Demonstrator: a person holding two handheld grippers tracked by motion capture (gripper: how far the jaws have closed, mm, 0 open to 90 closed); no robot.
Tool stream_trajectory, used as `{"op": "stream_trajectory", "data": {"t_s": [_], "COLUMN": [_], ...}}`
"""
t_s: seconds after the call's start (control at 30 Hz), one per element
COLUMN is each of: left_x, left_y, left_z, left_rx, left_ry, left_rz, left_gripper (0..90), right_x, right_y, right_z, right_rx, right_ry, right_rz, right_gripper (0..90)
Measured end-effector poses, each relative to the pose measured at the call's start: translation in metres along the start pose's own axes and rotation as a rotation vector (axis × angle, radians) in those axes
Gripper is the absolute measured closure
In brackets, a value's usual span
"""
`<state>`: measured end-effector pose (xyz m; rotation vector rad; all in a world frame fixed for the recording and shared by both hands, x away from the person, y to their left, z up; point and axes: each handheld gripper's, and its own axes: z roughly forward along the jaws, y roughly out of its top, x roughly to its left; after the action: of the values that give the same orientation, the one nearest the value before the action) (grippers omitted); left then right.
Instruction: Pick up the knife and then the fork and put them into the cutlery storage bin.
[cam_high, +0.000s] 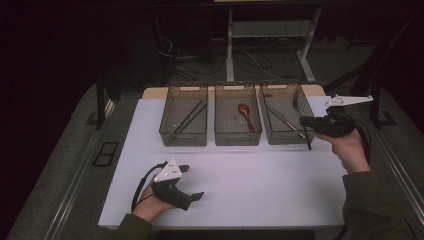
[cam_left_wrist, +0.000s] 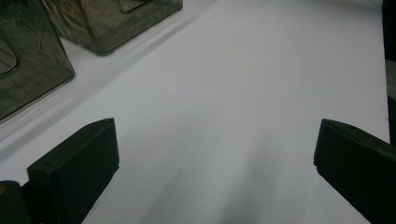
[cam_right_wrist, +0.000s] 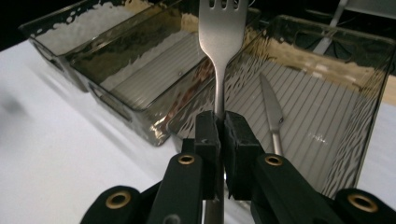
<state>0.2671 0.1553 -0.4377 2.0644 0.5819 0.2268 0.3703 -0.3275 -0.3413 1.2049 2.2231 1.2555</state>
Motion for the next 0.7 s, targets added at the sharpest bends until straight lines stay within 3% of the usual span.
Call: {"op": "stream_trajectory", "data": {"t_s": [0.47,0.7], "left_x": [0.000,-0.001], "left_y": [0.000,0.000], "left_z": [0.001,0.001], "left_rx": [-0.003,-0.003], "left_ry": [0.000,-0.001], "left_rz": [0.000,0.002], "left_gripper": [0.0,0.0], "right_x": [-0.022,-0.031], "right_y": [0.028,0.036], "right_z": [0.002,0.012], "right_rx": [-0.036,-0.031], "right_ry": [-0.061,-0.083], "right_rz": [0.016,0.010], "right_gripper": [83.7,83.7]}}
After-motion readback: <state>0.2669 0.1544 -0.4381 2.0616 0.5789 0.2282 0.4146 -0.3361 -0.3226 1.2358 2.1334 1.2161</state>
